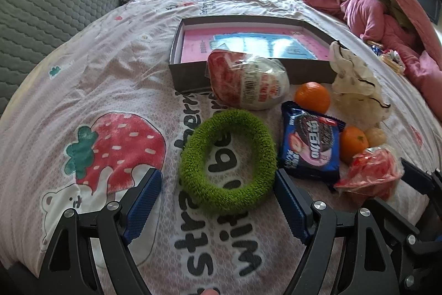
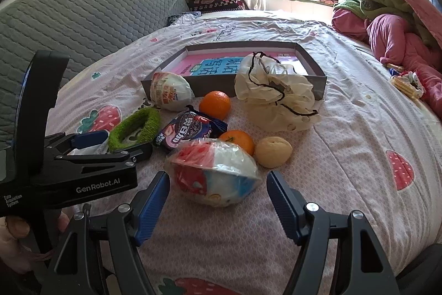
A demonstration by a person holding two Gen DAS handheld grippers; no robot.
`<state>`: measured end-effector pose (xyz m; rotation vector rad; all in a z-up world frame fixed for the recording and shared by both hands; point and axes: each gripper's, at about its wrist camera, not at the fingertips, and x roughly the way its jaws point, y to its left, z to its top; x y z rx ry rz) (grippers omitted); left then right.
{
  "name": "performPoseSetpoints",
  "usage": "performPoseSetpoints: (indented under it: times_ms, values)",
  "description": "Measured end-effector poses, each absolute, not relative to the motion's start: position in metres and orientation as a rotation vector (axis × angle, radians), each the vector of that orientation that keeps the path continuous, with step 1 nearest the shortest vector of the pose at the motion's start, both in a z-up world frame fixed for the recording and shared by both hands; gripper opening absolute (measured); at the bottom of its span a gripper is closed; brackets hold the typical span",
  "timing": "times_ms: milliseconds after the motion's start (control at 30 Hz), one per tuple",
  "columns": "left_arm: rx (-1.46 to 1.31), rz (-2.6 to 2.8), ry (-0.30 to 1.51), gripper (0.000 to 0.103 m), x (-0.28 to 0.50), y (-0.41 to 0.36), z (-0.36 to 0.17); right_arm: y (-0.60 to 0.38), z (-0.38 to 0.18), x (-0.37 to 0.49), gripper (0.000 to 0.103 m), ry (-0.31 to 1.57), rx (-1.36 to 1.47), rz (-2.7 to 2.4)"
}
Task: Organize objects
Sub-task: 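Move the left tool to the green fuzzy ring while the right tool approaches the wrapped egg toy, then close the left tool on the green ring while the right tool grasps the wrapped egg toy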
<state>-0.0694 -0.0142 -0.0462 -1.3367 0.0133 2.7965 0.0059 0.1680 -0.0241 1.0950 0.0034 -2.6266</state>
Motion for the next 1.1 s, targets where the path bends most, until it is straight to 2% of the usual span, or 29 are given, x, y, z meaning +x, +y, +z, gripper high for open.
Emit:
performPoseSetpoints:
  times_ms: [233, 400, 700, 833, 900, 967, 1100]
  values:
    - [-1.349, 2.776, -0.026, 0.083, -0.083, -0.02, -0.052, 0.162, -0.027, 0.001, 0.072, 0.032, 1.085, -2.631]
    - [-1.362, 2.749, -0.056, 0.083, -0.09, -0.022, -0.056, 0.149, -0.03, 0.004, 0.068, 0.136, 1.076, -2.634]
    - [-1.334, 2.737, -0.017, 0.08, -0.097, -0.017, -0.056, 0.15, -0.03, 0.008, 0.066, 0.149, 1.038, -2.62]
    - [-1.305, 2.721, -0.02, 0.057, -0.093, -0.016, -0.055, 0.151, -0.03, 0.008, 0.066, 0.141, 1.034, -2.607]
    - [-1.29, 2.714, -0.005, 0.051, -0.091, -0.015, -0.055, 0.15, -0.03, 0.008, 0.066, 0.142, 1.033, -2.596]
    - [-1.274, 2.699, -0.008, 0.031, -0.088, -0.014, -0.053, 0.149, -0.03, 0.009, 0.066, 0.133, 1.031, -2.585]
    - [-1.258, 2.689, -0.036, 0.025, -0.08, -0.014, -0.051, 0.15, -0.029, 0.009, 0.066, 0.122, 1.029, -2.579]
